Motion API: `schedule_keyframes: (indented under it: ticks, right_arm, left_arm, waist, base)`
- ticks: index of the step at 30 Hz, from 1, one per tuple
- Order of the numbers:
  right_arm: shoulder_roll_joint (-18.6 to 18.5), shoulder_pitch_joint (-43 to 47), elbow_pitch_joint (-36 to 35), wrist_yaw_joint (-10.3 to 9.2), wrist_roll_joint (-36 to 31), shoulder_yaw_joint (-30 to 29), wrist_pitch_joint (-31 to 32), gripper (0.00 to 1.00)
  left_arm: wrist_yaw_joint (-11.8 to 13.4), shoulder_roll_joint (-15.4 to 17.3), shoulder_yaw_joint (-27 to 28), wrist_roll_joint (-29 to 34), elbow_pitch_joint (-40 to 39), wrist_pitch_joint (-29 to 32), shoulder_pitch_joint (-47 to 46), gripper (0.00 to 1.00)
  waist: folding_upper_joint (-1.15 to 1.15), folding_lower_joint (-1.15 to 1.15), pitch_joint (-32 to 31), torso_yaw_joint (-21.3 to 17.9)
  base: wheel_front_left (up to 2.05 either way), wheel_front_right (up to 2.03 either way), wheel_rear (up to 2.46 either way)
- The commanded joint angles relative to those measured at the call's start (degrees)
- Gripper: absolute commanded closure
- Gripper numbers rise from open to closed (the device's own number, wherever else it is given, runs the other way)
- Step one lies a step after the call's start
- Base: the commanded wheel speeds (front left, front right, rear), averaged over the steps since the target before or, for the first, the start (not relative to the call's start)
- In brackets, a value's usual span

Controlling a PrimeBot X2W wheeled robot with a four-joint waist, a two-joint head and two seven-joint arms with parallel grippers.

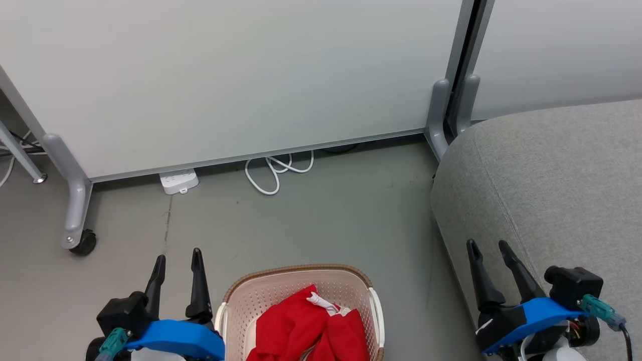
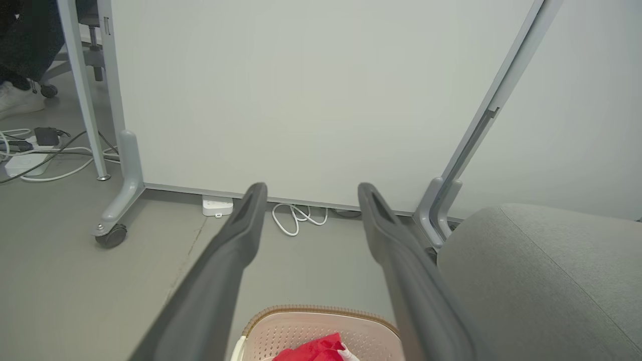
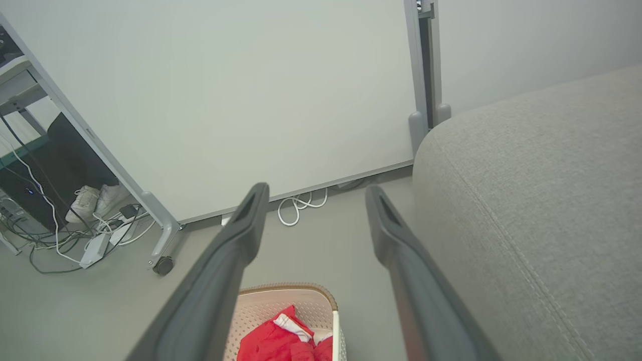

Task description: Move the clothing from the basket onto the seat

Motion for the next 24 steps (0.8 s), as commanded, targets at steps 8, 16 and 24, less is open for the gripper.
schedule_keyframes:
  ticks: [8, 16, 24]
  right_arm:
    - [-0.5, -1.1, -0.3, 0.13, -4.5, 0.0, -0.7, 0.00]
    - [-0.5, -1.1, -0.1, 0.13, -8.0, 0.1, -1.2, 0.00]
    - [-0.5, -1.2, 0.1, 0.14, -11.3, 0.2, -1.7, 0.00]
  left_arm:
    - [0.2, 0.0, -0.4, 4.3, 0.1, -1.3, 0.0, 0.00]
    - [0.2, -0.1, -0.5, 6.9, 1.0, -2.2, 0.1, 0.00]
    - [0.4, -0.3, -1.0, 9.4, 1.7, -3.1, 0.1, 0.00]
  waist:
    - [0.00, 0.00, -0.1, 0.0]
    - [0.00, 0.00, 0.0, 0.0]
    - [0.00, 0.00, -0.1, 0.0]
  base:
    - [0.00, 0.00, 0.00]
    - [0.00, 0.00, 0.00]
    - [0.00, 0.00, 0.00]
